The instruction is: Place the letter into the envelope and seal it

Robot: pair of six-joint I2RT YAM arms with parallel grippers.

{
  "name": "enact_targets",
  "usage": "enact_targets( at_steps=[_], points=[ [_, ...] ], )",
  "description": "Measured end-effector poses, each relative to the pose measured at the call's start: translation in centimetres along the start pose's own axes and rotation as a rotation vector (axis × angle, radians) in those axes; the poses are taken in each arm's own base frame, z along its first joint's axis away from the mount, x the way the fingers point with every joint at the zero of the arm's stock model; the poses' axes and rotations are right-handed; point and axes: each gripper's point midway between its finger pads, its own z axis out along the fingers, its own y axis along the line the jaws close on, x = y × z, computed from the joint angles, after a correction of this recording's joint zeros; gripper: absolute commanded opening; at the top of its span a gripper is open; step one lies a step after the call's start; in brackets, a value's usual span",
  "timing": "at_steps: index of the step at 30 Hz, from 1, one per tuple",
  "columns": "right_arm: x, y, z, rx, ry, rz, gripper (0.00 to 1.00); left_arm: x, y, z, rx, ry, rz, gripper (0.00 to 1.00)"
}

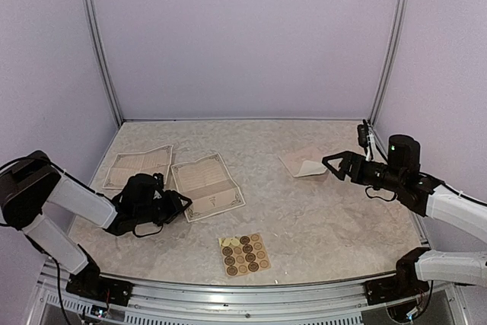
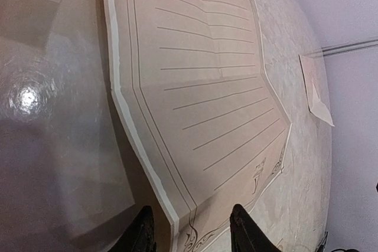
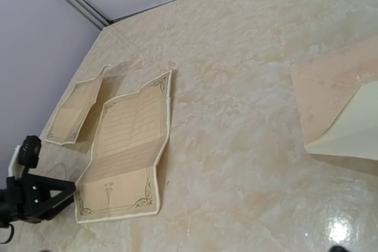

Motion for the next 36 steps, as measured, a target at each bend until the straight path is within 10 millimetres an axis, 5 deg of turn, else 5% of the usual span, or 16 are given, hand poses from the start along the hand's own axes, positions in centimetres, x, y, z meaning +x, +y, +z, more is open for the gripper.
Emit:
enact_targets(
  at_steps=[4,12,19,22,25,28,31,36],
  points=[
    [-0.5,0.2,-0.1,0.000,-0.012,-0.004,0.99,0.4,0.5,0.6,-0.007,0.011,-0.014,0.32],
    [-1.0,0.6,-0.7,-0.001,-0.033,-0.012,0.99,-0.2,-0.4,1.6,0.023,-0.007,-0.028,0.00],
    [-1.0,0.8,-1.1,0.002,-0.034,-0.013,0.99,-0.8,-2.4,1.2,0.080,-0.023,0.024,0.00],
    [-0.8,1.1,-1.1,-0.015,-0.025,-0.019,0.99,-1.1,-5.6,0.1,0.150,-0.033,0.130,0.00],
    [-0.4,1.9,-1.1,-0.060,-0.004,-0.030,1.00,-0.9,-10.8,-1.9,0.249,-0.040,0.286,0.00],
    [-0.1,3.7,-1.2,-0.147,0.018,-0.053,0.99,-0.1,-17.6,-5.4,0.400,-0.055,0.461,0.00],
    [0.3,6.0,-1.4,-0.255,0.033,-0.075,0.99,1.0,-22.3,-9.4,0.535,-0.057,0.593,0.00],
    [1.0,9.1,-1.9,-0.398,0.059,-0.088,1.00,3.2,-26.3,-14.8,0.696,-0.012,0.742,0.00]
  ],
)
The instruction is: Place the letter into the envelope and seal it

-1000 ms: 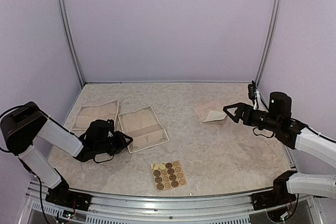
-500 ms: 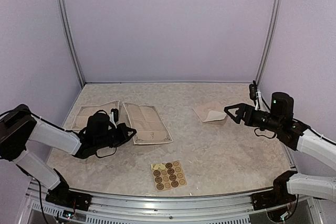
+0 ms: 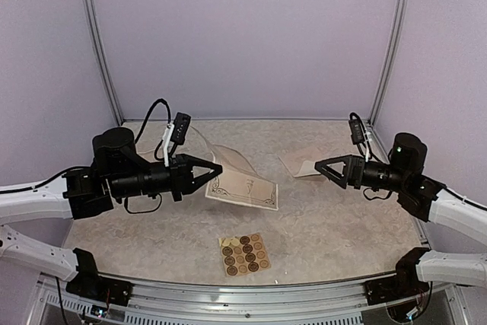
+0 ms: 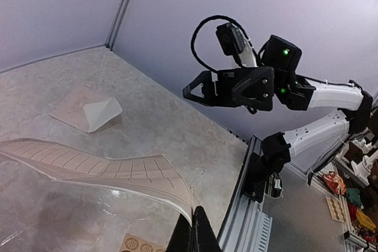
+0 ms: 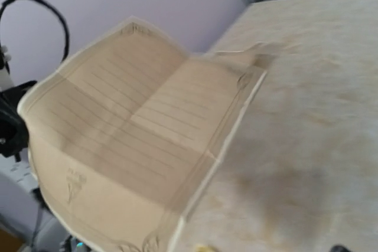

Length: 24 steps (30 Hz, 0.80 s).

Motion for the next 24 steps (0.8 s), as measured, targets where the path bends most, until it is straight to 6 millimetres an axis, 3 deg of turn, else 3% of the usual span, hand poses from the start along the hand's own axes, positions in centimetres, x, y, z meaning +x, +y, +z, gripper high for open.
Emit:
enact_targets(
  at_steps=[6,10,20,24],
  points=[
    [1.1,2.5,0.9,-0.107,0.051,0.029,0.99,0.5,-5.7,-0.1,0.119,0.096,0.095,0.00],
    [2.5,3.0,1.8,-0.127,0.102,0.092,1.00,0.5,-7.9,0.2,0.150,0.113,0.141,0.00],
    [6.1,6.5,3.9,-0.241,0.225,0.252,0.99,0.1,-9.2,0.8,0.158,0.102,0.219,0.00],
    [7.1,7.5,4.5,-0.286,0.259,0.302,0.95,0.2,-9.4,0.9,0.160,0.100,0.232,0.00]
  ],
)
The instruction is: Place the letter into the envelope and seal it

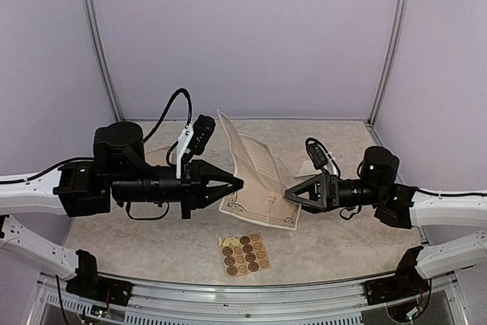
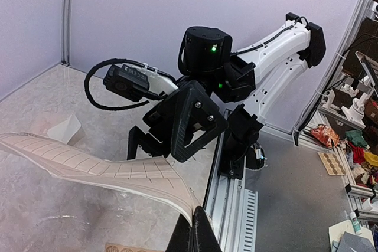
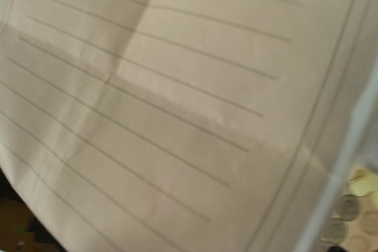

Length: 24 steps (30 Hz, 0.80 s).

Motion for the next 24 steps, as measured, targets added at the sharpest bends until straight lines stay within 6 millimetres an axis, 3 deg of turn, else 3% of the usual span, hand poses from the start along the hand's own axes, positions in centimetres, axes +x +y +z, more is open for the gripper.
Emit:
enact_targets(
  at_steps=[6,18,22,24],
  points=[
    [-0.1,1.2,0.2,-0.083,-0.013,0.031,0.68,0.1,-0.1,-0.1,0.003,0.000,-0.004,0.00],
    [-1.7,4.1,-0.8,-0.157,-0.100,-0.056,0.00,1.7,0.0,-1.5,0.005,0.001,-0.061,0.00],
    [-2.0,4.4,-1.1,-0.153,-0.124,-0.090,0.00,1.8,0.0,-1.4,0.006,-0.002,-0.073,0.38],
    [-2.3,4.6,-1.3,-0.149,-0.141,-0.111,0.00,1.8,0.0,-1.3,0.011,-0.007,-0.081,0.47]
  ],
)
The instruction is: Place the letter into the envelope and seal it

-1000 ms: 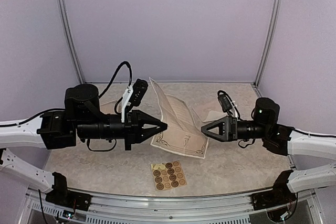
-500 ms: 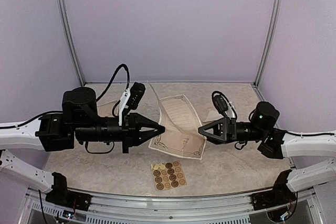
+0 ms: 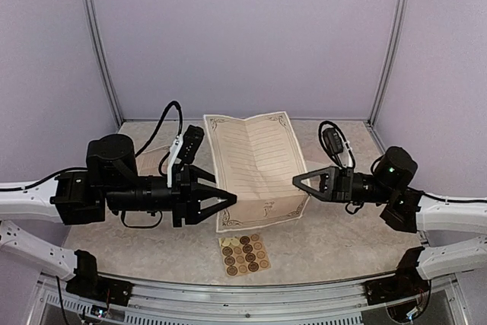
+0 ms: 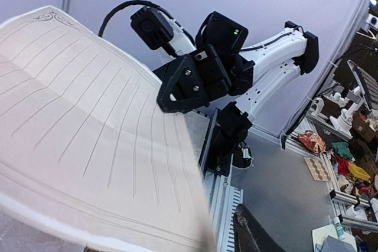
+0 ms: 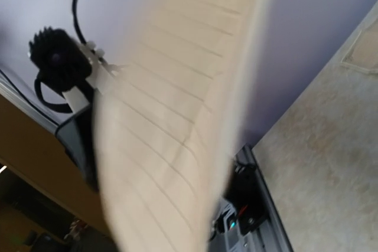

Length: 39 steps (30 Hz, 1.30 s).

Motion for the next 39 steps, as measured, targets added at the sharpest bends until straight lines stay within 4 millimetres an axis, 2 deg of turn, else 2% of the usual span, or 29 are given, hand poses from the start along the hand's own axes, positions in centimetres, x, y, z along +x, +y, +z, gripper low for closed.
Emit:
enact_targets(
  at_steps=[4,7,9,14,15,16,20,22,25,27,32,37,39],
  points=[
    [-0.4,0.5,-0.4,0.004,-0.024,-0.048,0.00,-0.2,-0.4,0.1,0.026,-0.012,-0.014,0.50],
    [-0.4,0.9,-0.6,0.003,-0.029,-0.078,0.00,-0.4,-0.6,0.4,0.041,-0.021,-0.019,0.48],
    [-0.5,1.1,-0.8,0.000,-0.031,-0.098,0.00,-0.3,-0.5,0.6,0.040,-0.022,-0.024,0.38],
    [-0.5,1.9,-1.1,-0.016,-0.036,-0.152,0.00,-0.4,0.1,1.1,0.019,-0.031,-0.047,0.02],
    [-0.5,2.0,-1.1,-0.019,-0.037,-0.160,0.00,-0.4,0.4,1.2,0.009,-0.033,-0.046,0.00],
    [-0.5,2.2,-1.2,-0.022,-0.037,-0.170,0.00,-0.3,0.8,1.3,-0.008,-0.035,-0.051,0.00],
    [-0.4,2.7,-1.4,-0.028,-0.038,-0.211,0.34,-0.1,1.6,1.5,-0.043,-0.033,-0.061,0.00],
    [-0.3,2.8,-1.5,-0.026,-0.034,-0.230,0.47,-0.1,1.7,1.5,-0.043,-0.032,-0.060,0.00],
    [-0.3,2.9,-1.6,-0.015,-0.033,-0.264,0.59,0.2,1.4,1.6,-0.027,-0.021,-0.055,0.00],
    [-0.5,2.9,-1.5,-0.003,-0.031,-0.290,0.63,0.5,1.2,1.6,-0.016,-0.005,-0.055,0.00],
    [-2.4,4.2,-0.8,0.009,-0.044,-0.386,0.68,1.3,0.7,1.6,0.017,0.030,-0.056,0.00],
    [-4.0,5.6,0.2,-0.012,-0.046,-0.474,0.69,2.1,0.5,1.5,0.031,0.068,-0.063,0.00],
    [-4.2,6.0,0.5,-0.026,-0.034,-0.499,0.66,2.3,0.5,1.5,0.031,0.075,-0.064,0.00]
  ],
)
